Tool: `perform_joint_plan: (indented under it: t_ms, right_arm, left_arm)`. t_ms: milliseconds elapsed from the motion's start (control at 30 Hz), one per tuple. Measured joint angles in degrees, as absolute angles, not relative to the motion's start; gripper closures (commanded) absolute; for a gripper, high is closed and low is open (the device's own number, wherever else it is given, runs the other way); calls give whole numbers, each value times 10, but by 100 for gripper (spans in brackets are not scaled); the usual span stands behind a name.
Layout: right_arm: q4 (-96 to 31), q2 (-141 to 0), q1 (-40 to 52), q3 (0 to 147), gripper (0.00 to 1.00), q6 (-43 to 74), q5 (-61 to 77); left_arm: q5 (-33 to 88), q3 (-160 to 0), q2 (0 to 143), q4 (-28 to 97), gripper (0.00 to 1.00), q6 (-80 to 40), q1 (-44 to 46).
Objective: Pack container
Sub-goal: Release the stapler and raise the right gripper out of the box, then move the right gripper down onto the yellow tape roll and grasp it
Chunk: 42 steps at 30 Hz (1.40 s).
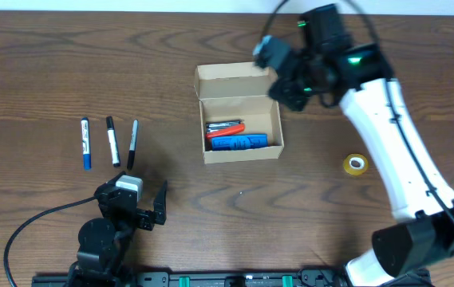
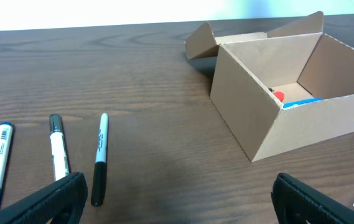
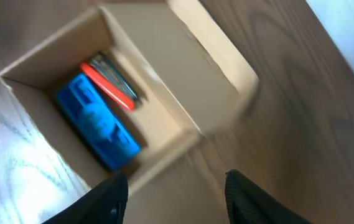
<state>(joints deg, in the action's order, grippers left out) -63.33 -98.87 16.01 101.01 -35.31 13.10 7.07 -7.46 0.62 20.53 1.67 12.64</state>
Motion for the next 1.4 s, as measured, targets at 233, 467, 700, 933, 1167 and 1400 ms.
perform_joint_plan:
  t_ms: [233,467,700,933,1167,1400]
  right_arm:
    - [-649,-962,106,1010,47,-318,161]
    - [-675,-960,100,1006,45,-297,172]
    - [-583,-891,77,867,35,-246,159]
    - [-523,-783,67,695,31,-154,83]
    - [-485,-761,38,582,28,-49,7]
    - [-404,-770,11,500,28,26,-23]
  left_arm:
    - [71,-75,6,206,5,17,126]
    - [71,-75,6,206,5,17,126]
    - [71,-75,6,205,5,17,126]
    - [71,-75,6,205,5,17,126]
    - [70,-75,6,205,5,17,126]
    - [70,-75,6,206,5,17,126]
